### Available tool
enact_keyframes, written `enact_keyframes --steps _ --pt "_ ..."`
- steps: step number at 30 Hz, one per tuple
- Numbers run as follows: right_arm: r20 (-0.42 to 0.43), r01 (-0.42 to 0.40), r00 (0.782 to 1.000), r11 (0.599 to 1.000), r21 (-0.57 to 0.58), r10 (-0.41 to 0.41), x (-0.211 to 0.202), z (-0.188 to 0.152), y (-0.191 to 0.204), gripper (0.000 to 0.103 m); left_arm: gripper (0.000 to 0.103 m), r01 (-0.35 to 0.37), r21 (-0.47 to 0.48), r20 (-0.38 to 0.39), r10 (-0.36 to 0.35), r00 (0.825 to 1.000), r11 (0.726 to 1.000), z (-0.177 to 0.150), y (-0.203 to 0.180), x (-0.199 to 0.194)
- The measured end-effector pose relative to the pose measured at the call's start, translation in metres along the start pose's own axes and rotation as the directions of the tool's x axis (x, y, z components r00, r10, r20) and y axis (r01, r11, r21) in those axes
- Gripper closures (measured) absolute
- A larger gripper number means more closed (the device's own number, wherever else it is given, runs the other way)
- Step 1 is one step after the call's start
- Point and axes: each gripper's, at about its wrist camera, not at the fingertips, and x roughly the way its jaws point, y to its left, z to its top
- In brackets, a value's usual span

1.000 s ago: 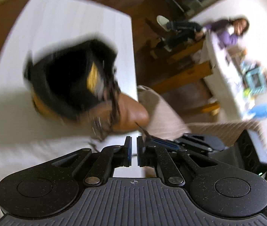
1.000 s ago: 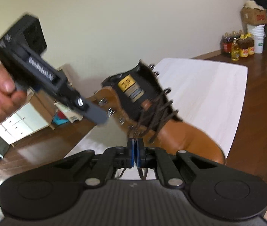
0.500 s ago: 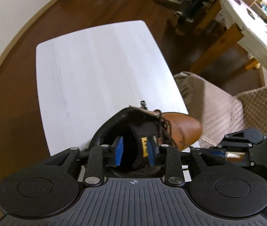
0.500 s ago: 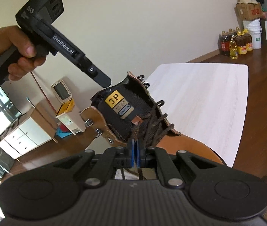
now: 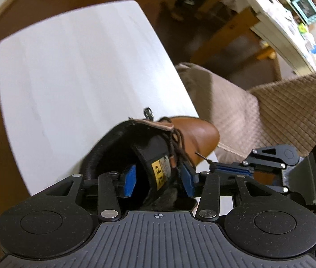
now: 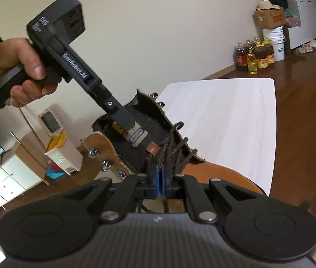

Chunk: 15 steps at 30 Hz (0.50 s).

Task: Lace up shoes with both hands
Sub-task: 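Grasp the boot collar with the left tool while the right tool regrips the lace, then hold the boot collar with the left tool while the right tool tugs lace at the eyelets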

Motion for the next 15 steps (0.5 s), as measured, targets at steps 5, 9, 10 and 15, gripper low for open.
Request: enact_keyframes --steps 5,9,10,15 --pt "-0.016 -0.037 0.999 0.999 -0.025 0.036 0.009 0.001 0.009 0.099 0.062 0.067 -0.034 -0.014 -0.068 0.998 0.997 -0.002 0.018 0.008" --pt "-0.038 -0.038 0.999 0.999 -0.024 0.037 0.019 0.002 0.009 0.099 0.088 0.140 -0.084 -0.004 -0.140 0.990 0.987 -0.002 0.033 0.008" --pt "-0.040 -0.038 0.999 0.999 -0.020 0.037 0.020 0.002 0.009 0.099 0.089 0.151 -0.085 -0.002 -0.152 0.988 0.985 -0.002 0.035 0.008" --pt "-0.055 -0.037 0.998 0.999 -0.008 0.037 0.021 0.001 0.010 0.099 0.091 0.191 -0.078 0.002 -0.191 0.982 0.979 -0.001 0.042 0.008"
